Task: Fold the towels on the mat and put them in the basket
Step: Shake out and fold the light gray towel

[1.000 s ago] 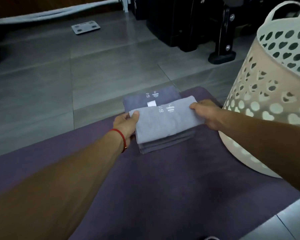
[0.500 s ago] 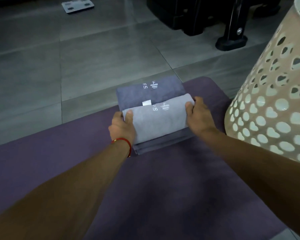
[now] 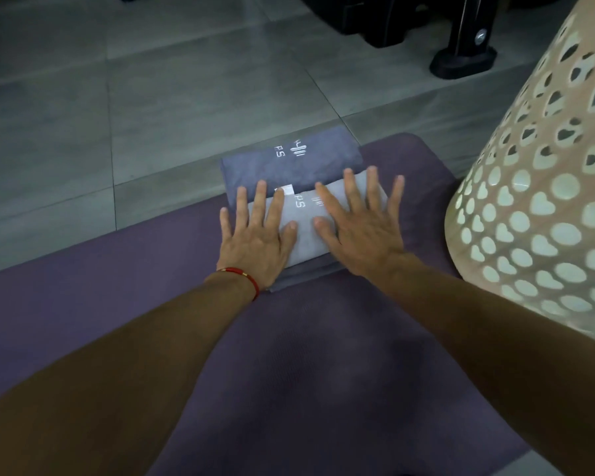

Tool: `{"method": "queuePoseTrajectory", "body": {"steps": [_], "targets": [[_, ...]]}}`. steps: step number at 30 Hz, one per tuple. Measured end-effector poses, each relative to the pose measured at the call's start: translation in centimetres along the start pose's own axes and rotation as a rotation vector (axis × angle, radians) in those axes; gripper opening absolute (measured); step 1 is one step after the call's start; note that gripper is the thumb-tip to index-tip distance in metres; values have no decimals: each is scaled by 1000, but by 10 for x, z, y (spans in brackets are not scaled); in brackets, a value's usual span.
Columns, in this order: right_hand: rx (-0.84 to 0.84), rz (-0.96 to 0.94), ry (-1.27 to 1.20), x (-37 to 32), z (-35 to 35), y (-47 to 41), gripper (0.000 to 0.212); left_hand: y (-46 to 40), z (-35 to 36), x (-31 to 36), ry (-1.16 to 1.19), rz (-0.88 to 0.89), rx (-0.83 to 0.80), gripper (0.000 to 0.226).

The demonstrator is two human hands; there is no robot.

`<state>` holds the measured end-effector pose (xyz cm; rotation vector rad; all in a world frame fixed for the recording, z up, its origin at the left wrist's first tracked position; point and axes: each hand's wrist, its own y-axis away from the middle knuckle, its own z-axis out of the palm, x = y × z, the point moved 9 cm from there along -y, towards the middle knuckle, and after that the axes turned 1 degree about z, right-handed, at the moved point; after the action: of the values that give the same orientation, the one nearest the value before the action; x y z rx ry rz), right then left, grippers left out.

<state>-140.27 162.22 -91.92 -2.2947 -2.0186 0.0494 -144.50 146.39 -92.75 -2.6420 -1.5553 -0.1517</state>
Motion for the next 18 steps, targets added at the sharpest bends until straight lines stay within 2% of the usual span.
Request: {"method": "queuePoseTrajectory", "body": {"steps": [3, 7, 10, 15, 18], "targets": [[38, 37, -14, 3, 13, 14, 65, 3, 6, 2, -23, -16, -23, 65], [-114, 10, -82, 8, 16, -6, 74, -5, 7, 0, -21, -70, -146, 63], [-202, 7, -59, 9, 13, -11, 70, -7, -6, 2, -40, -91, -231, 62], [-134, -66, 61, -16, -34, -2, 75, 29, -59, 1, -68, -57, -228, 64], [-150, -190, 13, -51, -75, 24, 67, 74, -109, -13, -179, 20, -220, 62]]}}
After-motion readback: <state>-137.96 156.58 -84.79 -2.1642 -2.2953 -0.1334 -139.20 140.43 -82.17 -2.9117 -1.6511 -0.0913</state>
